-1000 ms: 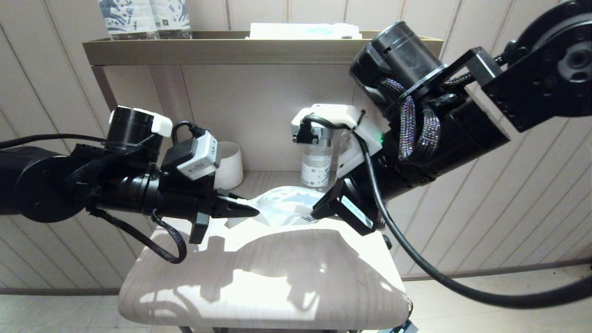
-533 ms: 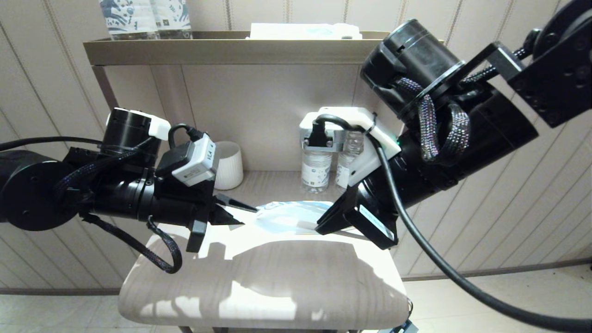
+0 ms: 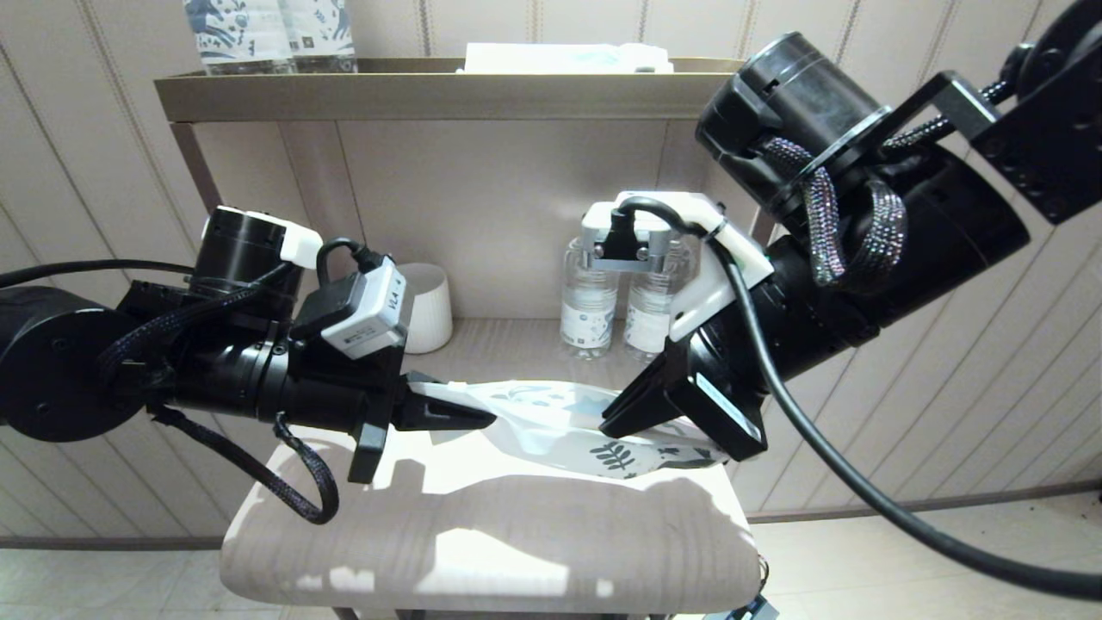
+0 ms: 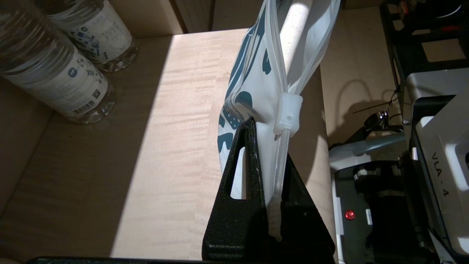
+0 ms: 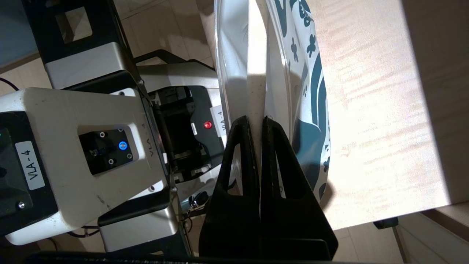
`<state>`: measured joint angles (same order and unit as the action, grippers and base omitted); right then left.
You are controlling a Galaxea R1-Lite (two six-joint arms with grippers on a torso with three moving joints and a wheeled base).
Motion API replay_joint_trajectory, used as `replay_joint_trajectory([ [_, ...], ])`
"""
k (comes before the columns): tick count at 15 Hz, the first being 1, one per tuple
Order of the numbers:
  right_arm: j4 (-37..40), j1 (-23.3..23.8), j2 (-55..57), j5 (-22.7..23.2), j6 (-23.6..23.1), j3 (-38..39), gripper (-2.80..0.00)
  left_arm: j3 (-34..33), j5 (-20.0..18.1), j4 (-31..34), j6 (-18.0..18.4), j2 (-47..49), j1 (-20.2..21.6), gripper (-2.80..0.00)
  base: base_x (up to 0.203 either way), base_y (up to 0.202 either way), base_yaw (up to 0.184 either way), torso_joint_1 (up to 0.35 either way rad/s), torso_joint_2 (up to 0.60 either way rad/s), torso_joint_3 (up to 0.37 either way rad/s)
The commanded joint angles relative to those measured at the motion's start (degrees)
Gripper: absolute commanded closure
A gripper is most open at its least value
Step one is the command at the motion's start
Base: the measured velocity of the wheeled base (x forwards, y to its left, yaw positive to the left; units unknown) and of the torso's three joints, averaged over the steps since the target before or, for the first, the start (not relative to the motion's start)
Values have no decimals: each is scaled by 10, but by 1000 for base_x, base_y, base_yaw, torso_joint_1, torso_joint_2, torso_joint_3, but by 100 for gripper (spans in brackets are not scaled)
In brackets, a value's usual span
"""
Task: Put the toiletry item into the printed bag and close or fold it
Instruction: Place the toothbrush in the storage bag
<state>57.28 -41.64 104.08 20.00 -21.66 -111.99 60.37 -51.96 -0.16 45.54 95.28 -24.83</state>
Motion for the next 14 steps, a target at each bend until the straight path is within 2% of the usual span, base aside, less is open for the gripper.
replay_joint_trajectory([
  [1, 2, 0, 1, 1, -1, -1, 0, -1, -3, 0, 3, 0, 0, 0, 0, 0, 0, 0, 0, 0],
  [8, 1, 1, 1, 2, -1, 0, 0, -2, -5, 0, 3, -2, -1, 0, 0, 0, 0, 0, 0, 0],
  [9, 2, 1, 0, 2, -1, 2, -280, -2, -5, 0, 3, -2, -1, 0, 0, 0, 0, 0, 0, 0],
  [14, 2, 2, -6, 2, 0, 2, -280, -2, -5, 0, 3, -1, -2, 0, 0, 0, 0, 0, 0, 0],
])
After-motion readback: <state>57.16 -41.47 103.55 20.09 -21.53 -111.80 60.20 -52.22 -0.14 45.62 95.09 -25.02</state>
